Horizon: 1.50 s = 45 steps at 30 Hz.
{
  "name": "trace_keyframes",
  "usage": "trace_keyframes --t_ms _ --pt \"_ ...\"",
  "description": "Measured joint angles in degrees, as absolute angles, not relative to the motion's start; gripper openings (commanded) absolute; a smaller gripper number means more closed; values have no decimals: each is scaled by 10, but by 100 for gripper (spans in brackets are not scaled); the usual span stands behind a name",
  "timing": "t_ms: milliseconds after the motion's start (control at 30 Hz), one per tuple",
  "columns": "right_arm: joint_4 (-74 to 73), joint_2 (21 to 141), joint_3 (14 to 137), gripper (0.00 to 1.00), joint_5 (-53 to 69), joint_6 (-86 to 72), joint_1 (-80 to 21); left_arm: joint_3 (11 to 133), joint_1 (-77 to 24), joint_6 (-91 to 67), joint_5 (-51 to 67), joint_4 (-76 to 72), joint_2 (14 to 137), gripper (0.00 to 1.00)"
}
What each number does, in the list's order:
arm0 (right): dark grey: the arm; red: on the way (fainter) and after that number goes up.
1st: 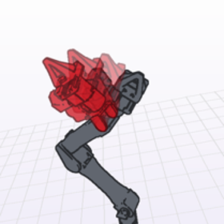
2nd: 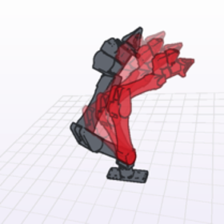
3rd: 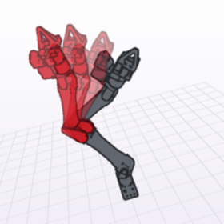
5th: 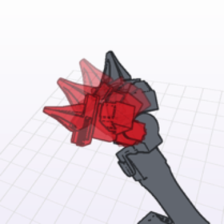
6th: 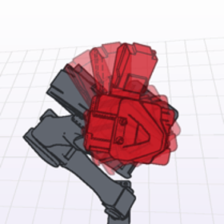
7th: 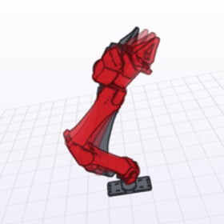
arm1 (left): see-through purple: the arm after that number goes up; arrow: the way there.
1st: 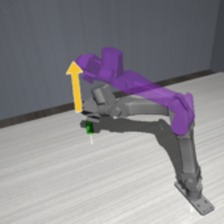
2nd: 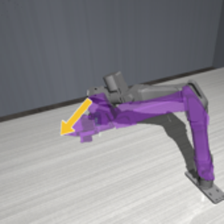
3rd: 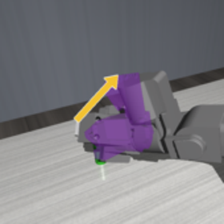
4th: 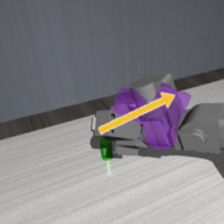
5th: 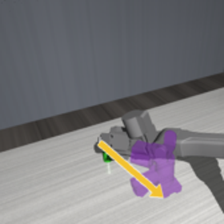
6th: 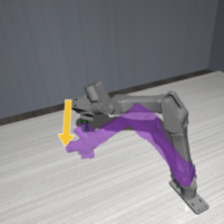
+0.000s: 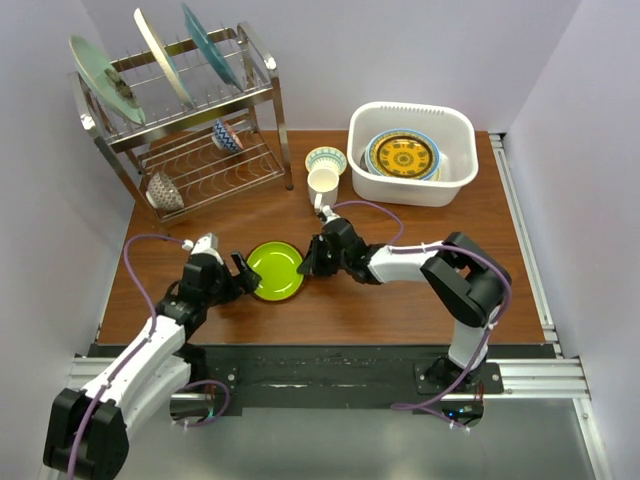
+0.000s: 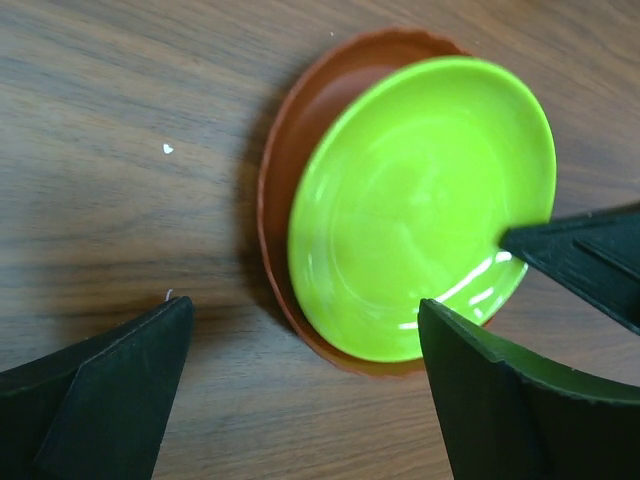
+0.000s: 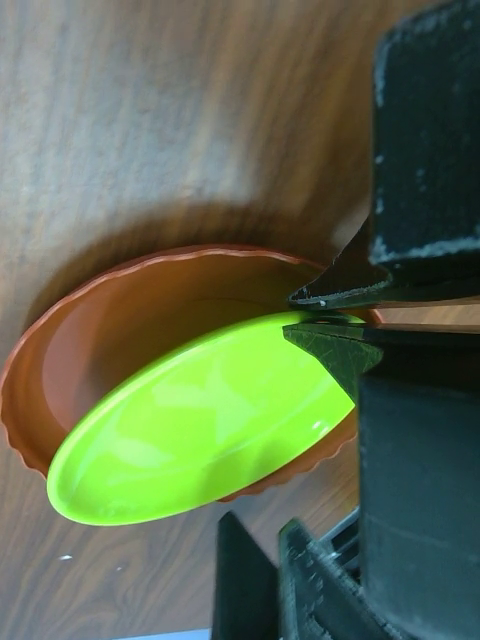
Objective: Place the plates into the plastic bin on the countertop
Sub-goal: Pick up the plate at the center of the board, then place the plate in the plastic bin.
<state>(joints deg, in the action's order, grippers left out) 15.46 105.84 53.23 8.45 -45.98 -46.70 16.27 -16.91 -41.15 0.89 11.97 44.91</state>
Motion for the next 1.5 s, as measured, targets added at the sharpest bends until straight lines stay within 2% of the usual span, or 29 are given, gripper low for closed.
trace_keyframes --t_ms 833,1500 --pt "80 886 490 0 84 -447 -433 165 -171 -420 -22 144 358 100" --pt "18 800 483 0 100 -420 -275 165 -171 -418 2 123 393 100"
